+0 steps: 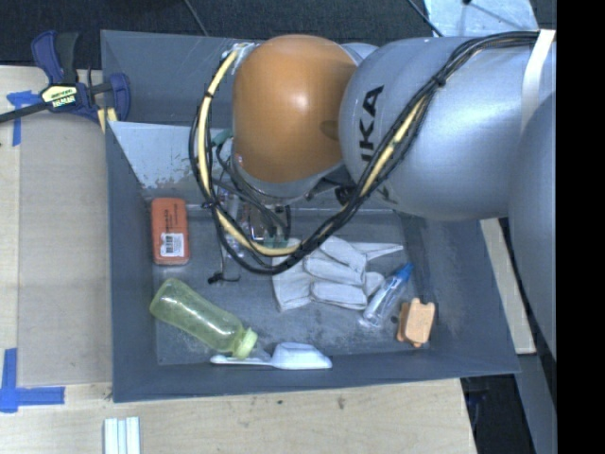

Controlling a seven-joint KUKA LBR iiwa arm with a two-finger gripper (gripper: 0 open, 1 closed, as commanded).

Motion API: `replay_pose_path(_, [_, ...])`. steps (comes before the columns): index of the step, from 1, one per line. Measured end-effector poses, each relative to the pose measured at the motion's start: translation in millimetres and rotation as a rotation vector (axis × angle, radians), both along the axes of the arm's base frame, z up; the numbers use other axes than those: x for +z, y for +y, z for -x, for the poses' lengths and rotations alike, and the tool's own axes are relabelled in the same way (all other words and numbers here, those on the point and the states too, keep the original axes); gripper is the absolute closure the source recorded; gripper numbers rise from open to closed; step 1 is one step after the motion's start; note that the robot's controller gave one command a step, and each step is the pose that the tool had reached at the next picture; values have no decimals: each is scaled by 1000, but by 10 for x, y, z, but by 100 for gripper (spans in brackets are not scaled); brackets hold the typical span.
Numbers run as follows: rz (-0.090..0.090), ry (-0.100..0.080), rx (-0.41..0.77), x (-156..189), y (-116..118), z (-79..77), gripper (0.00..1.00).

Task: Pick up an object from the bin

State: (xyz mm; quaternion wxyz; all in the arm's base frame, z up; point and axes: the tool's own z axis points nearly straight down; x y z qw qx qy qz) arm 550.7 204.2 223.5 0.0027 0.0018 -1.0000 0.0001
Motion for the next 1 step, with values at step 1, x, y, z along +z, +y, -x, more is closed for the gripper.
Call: replay_pose_path(1, [-2,-8,-4,52,-14,-17,0])
